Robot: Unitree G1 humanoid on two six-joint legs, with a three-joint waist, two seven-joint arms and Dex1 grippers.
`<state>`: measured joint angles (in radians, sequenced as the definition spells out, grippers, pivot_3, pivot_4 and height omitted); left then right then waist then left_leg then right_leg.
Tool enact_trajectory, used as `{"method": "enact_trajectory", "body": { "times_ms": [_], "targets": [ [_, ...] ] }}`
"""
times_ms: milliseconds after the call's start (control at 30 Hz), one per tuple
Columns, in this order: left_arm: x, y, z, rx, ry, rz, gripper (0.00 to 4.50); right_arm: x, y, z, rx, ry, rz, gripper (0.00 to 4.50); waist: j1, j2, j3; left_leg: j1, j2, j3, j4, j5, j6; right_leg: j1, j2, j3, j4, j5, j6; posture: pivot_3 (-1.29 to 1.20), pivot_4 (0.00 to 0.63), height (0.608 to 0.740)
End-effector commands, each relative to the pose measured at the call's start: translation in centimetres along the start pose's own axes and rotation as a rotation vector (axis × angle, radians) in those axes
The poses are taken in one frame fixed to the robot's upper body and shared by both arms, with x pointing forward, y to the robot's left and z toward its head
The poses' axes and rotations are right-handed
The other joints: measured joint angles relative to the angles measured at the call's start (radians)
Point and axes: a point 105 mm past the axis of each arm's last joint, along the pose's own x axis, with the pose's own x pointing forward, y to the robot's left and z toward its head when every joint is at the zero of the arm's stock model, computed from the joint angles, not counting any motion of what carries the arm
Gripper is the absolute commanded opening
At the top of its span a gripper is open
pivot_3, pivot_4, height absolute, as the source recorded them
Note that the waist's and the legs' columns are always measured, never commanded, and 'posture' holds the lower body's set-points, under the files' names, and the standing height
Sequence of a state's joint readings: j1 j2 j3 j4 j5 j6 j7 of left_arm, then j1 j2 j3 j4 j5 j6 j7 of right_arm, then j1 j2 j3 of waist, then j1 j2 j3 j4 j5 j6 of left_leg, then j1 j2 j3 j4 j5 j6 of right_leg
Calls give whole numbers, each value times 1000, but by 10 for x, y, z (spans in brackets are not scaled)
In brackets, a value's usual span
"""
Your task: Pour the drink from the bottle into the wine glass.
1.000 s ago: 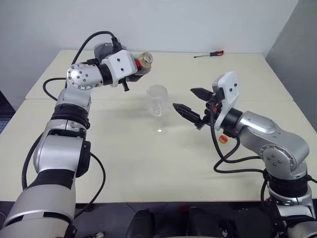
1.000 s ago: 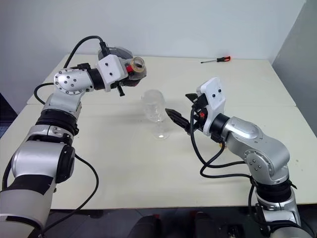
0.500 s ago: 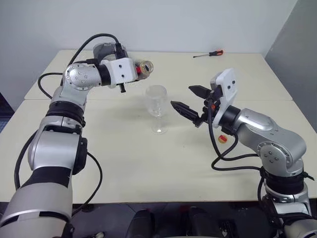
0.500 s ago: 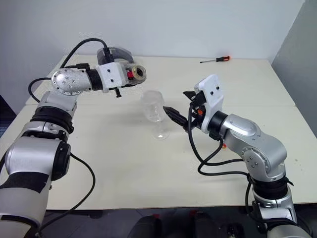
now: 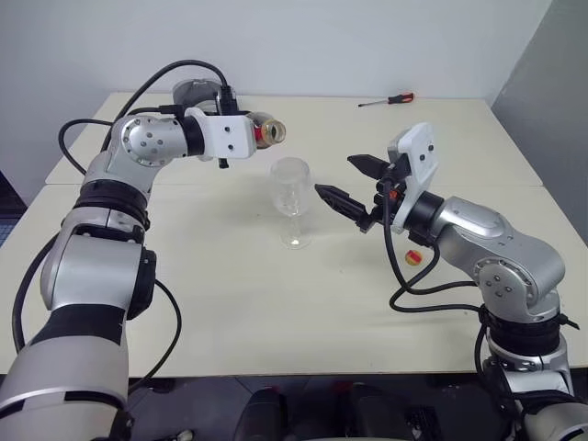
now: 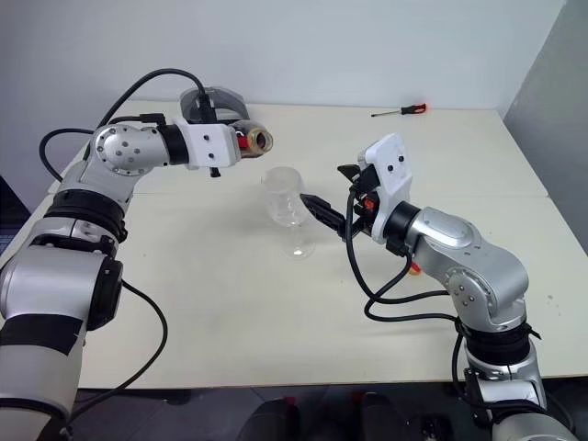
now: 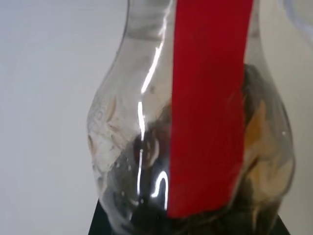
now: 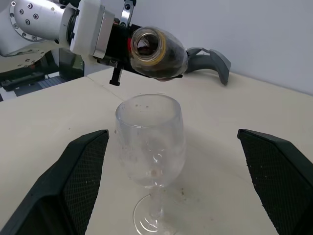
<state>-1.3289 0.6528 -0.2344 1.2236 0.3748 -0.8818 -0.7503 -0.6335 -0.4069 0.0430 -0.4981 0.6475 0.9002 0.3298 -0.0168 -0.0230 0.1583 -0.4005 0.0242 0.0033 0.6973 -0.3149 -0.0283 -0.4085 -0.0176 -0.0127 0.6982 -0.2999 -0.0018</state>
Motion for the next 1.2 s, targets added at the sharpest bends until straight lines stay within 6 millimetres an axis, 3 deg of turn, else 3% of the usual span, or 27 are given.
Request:
{"method": "enact_trajectory", "body": {
  "times_ms": [33, 1200],
  "targets": [
    [-3, 23, 13, 94, -29, 50, 1032, -1, 6, 12, -33, -47, 18, 4500, 0, 0, 0, 0, 0, 0, 0, 0, 0, 0, 0, 0, 0, 0, 0, 0, 150, 740],
    [-10, 26, 13, 382, 31, -28, 1032, 4, 11, 11, -19, -56, 38, 4500, -11, 0, 0, 0, 0, 1, 0, 0, -1, -1, 0, 0, 1, 0, 0, 0, 150, 740]
  ]
}}
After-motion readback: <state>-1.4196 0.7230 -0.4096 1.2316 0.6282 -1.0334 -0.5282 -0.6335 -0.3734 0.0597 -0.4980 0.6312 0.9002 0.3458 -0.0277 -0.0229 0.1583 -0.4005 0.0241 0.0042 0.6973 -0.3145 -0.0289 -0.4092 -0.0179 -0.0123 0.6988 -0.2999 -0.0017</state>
